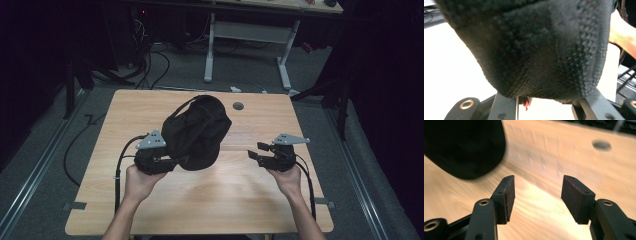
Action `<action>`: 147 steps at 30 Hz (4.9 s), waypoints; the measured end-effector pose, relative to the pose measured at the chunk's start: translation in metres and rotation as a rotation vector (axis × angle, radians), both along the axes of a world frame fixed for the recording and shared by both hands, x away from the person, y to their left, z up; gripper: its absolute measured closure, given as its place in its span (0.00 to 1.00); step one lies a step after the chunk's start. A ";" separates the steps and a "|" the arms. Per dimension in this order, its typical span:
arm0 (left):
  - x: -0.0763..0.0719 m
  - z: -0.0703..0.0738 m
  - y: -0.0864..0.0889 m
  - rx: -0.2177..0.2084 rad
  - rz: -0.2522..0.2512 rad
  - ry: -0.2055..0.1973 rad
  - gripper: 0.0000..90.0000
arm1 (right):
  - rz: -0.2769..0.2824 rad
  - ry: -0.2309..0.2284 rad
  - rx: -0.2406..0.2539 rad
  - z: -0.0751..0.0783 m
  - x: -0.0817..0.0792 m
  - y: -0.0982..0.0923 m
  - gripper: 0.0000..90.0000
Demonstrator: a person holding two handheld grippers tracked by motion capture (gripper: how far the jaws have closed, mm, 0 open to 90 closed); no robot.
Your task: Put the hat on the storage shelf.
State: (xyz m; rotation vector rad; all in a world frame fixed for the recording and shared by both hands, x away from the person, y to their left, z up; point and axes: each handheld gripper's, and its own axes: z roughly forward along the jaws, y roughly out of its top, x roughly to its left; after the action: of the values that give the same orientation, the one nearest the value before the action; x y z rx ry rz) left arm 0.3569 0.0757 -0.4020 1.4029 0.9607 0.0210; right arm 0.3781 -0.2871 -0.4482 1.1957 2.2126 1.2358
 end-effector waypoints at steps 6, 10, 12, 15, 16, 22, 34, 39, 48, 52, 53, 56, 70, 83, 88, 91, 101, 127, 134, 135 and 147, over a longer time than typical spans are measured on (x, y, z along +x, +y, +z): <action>0.004 0.003 0.005 -0.022 0.058 0.000 0.75 | -0.088 0.034 -0.033 -0.036 -0.006 -0.005 0.49; 0.007 0.007 0.009 -0.042 0.100 -0.003 0.75 | -0.137 0.039 -0.113 -0.059 -0.012 -0.004 0.48; 0.009 0.009 0.010 -0.045 0.122 -0.009 0.75 | -0.145 0.045 -0.133 -0.065 -0.012 -0.004 0.47; 0.012 0.012 0.012 -0.050 0.147 -0.013 0.75 | -0.157 0.056 -0.161 -0.073 -0.012 -0.005 0.46; 0.013 0.013 0.012 -0.052 0.158 -0.016 0.75 | -0.161 0.053 -0.166 -0.075 -0.012 -0.005 0.46; 0.021 0.016 0.016 -0.061 0.204 -0.018 0.75 | -0.166 0.065 -0.185 -0.082 -0.011 -0.001 0.45; 0.040 0.025 0.020 -0.047 0.293 -0.010 0.75 | -0.183 0.067 -0.188 -0.083 -0.011 -0.001 0.40; 0.049 0.026 0.020 -0.034 0.338 -0.010 0.75 | -0.183 0.068 -0.186 -0.083 -0.011 -0.001 0.40; 0.063 0.027 0.015 0.007 0.409 -0.003 0.75 | -0.182 0.068 -0.186 -0.083 -0.011 0.000 0.40; 0.067 0.028 0.011 0.026 0.424 -0.001 0.75 | -0.184 0.070 -0.185 -0.083 -0.012 0.000 0.40; 0.068 0.028 0.009 0.030 0.428 0.001 0.75 | -0.183 0.069 -0.185 -0.083 -0.012 0.000 0.40; 0.072 0.027 0.005 0.048 0.444 0.006 0.75 | -0.184 0.071 -0.186 -0.083 -0.012 0.000 0.40; 0.084 0.018 -0.006 0.097 0.499 0.029 0.75 | -0.184 0.069 -0.185 -0.083 -0.012 0.000 0.40; 0.083 0.018 -0.015 0.096 0.523 0.039 0.75 | -0.185 0.070 -0.185 -0.083 -0.012 0.000 0.40; 0.085 0.015 -0.015 0.095 0.552 0.055 0.75 | -0.185 0.070 -0.185 -0.083 -0.012 0.000 0.40; 0.084 0.014 -0.015 0.084 0.569 0.059 0.75 | -0.185 0.070 -0.185 -0.083 -0.012 0.000 0.40; 0.081 0.012 -0.021 0.094 0.611 0.053 0.75 | -0.185 0.071 -0.186 -0.083 -0.012 0.000 0.40; 0.077 0.009 -0.030 0.094 0.677 0.056 0.74 | -0.186 0.072 -0.186 -0.083 -0.012 0.000 0.40; 0.081 0.004 -0.030 0.079 0.677 0.049 0.74 | -0.184 0.071 -0.186 -0.083 -0.012 0.000 0.40; 0.081 0.004 -0.030 0.079 0.677 0.049 0.74 | -0.184 0.071 -0.186 -0.083 -0.012 0.000 0.40; 0.091 -0.021 -0.016 0.019 0.636 0.080 0.73 | -0.182 0.071 -0.186 -0.083 -0.012 0.000 0.40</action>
State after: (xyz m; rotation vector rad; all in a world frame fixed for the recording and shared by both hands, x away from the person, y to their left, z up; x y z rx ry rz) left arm 0.4477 0.0601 -0.4231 1.0709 1.4434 0.4511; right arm 0.3662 -0.2869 -0.5309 1.3487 2.1575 0.9095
